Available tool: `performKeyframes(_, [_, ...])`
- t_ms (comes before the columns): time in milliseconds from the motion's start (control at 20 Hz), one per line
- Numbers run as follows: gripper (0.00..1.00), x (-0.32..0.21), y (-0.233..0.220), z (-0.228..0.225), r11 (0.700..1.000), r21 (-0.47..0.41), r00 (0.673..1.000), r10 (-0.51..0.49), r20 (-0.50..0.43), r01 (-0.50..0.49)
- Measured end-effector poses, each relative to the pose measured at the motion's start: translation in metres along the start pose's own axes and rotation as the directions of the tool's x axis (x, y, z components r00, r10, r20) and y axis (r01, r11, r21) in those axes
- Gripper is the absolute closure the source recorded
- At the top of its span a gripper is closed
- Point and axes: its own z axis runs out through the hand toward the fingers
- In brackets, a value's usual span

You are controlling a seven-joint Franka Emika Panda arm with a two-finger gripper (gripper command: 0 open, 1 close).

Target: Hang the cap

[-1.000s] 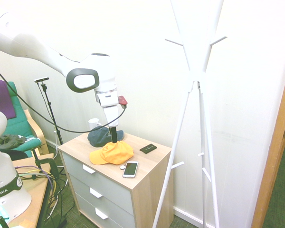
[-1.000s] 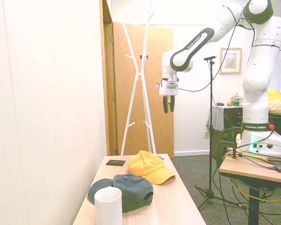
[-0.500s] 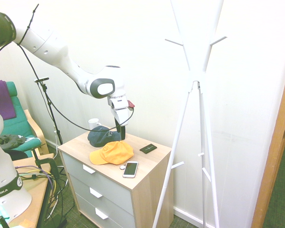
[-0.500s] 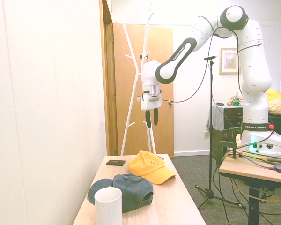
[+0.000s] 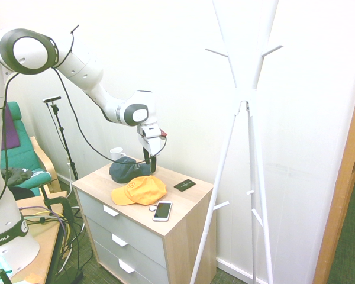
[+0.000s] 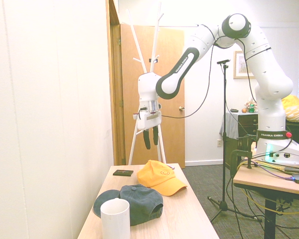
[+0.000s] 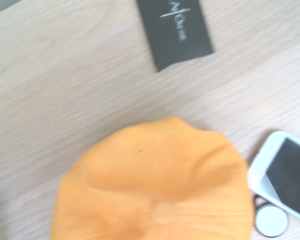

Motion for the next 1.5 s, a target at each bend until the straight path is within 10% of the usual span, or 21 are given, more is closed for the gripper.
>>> performKeyframes(550, [0.00, -0.011, -0.015, 0.049, 0.999, -0.049, 1.000, -0.003, 0.014, 0.004])
performKeyframes(600, [1.00, -0.009, -0.015, 0.051, 0.999, -0.047, 1.000, -0.004, 0.010, 0.004])
performKeyframes(1500, [1.00, 0.010, -0.010, 0.065, 0.999, -0.027, 0.999, -0.035, -0.010, 0.035])
